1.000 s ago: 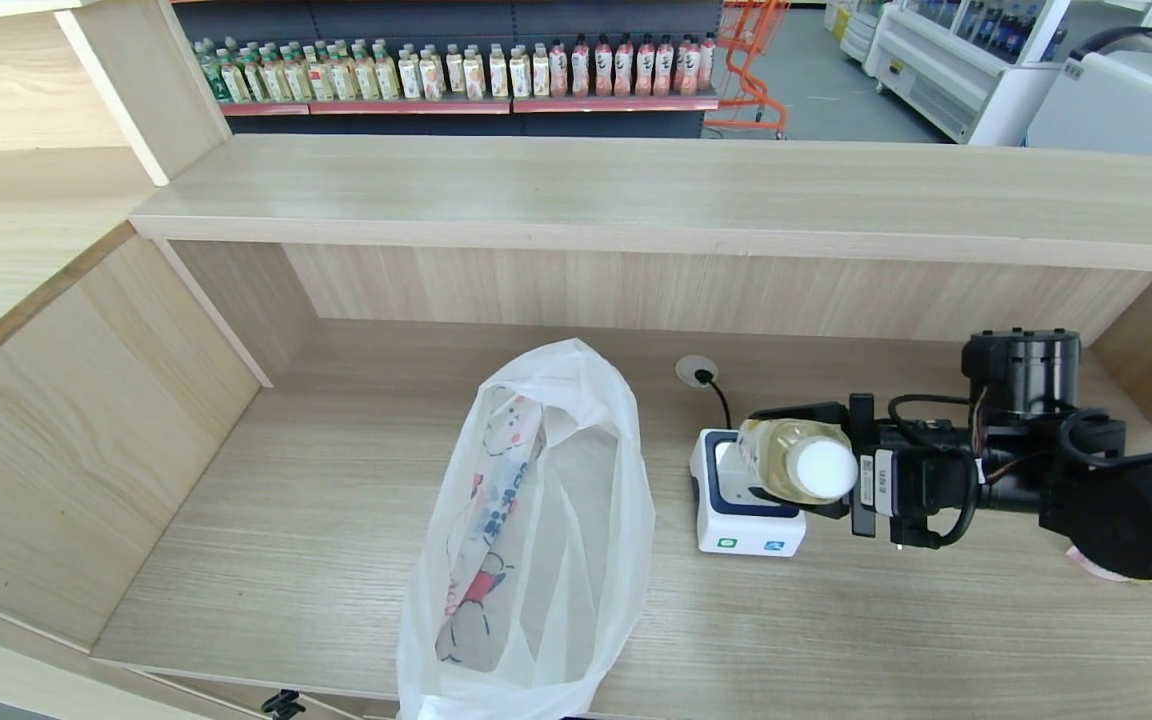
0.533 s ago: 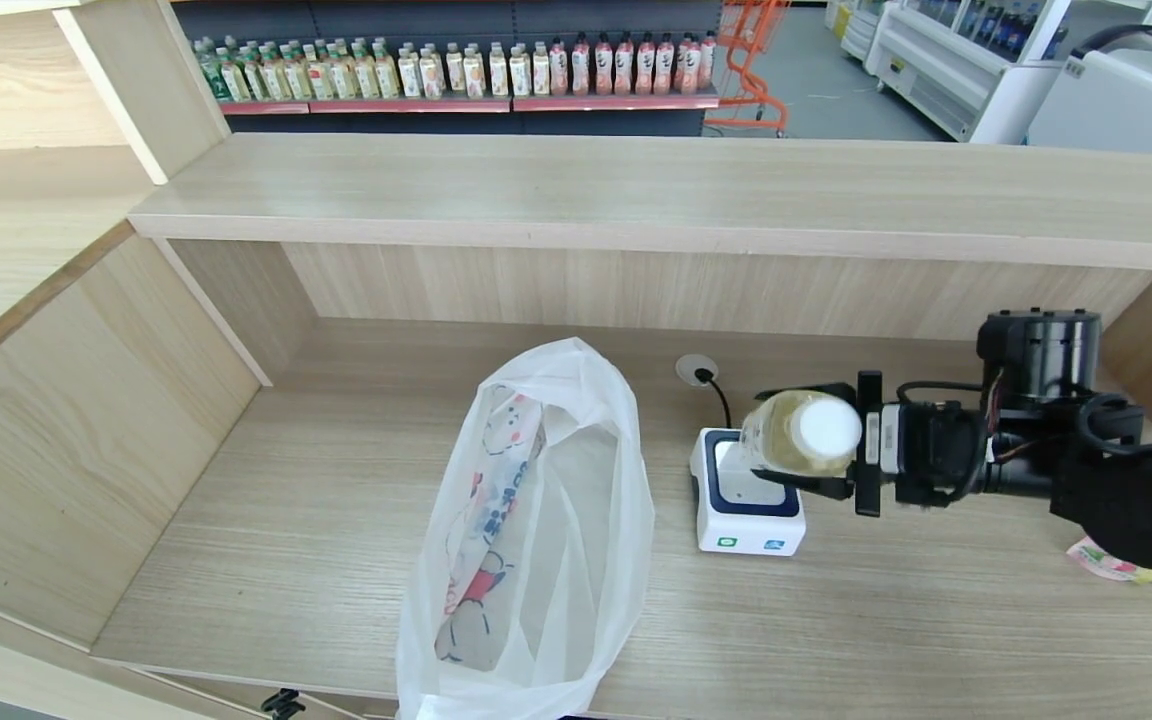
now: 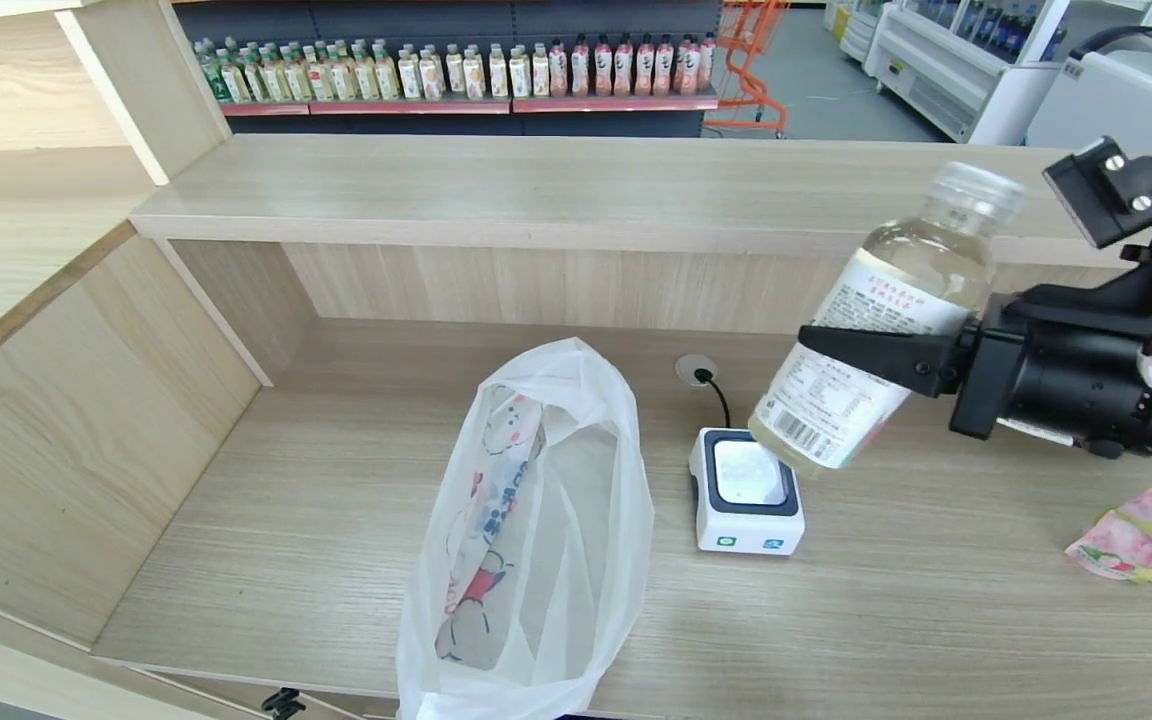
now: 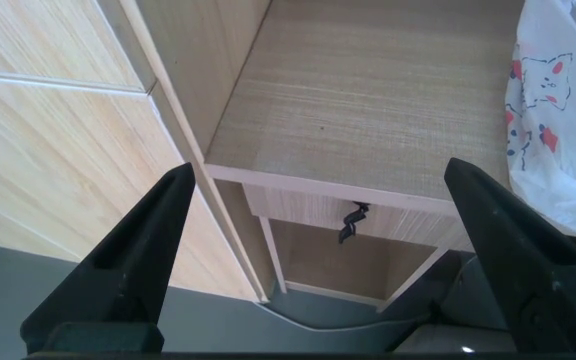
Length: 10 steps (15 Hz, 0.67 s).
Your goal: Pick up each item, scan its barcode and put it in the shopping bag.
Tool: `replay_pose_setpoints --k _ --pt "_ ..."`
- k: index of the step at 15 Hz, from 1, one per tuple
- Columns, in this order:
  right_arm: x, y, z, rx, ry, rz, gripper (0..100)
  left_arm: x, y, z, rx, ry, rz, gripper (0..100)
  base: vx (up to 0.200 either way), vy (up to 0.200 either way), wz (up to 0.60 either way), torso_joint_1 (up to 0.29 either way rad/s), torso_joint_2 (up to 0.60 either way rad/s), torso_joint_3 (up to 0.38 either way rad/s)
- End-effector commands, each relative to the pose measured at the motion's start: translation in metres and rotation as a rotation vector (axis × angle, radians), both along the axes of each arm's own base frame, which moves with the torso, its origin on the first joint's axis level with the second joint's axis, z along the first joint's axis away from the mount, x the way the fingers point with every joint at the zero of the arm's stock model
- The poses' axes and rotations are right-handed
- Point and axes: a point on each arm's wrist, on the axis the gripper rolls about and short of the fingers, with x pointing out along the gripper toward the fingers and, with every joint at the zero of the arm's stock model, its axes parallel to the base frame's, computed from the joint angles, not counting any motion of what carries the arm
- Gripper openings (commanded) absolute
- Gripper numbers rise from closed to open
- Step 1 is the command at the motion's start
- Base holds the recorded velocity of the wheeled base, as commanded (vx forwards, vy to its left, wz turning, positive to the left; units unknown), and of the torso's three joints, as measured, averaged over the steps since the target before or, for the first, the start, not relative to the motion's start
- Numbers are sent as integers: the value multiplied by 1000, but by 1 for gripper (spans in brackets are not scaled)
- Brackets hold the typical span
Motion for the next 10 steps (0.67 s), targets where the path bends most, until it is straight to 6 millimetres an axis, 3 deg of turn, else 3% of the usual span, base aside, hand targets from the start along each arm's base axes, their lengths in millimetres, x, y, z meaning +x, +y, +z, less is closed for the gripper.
replay_pose_setpoints --k 1,8,10 --pt "-19 -6 1 18 -5 6 0 0 0 0 0 0 1 100 0 0 0 0 0 0" --pt "-23 -3 -2 116 124 21 0 0 0 0 1 0 1 100 0 0 0 0 0 0" --pt "-22 8 -4 169 217 59 0 0 0 0 1 0 1 100 0 0 0 0 0 0"
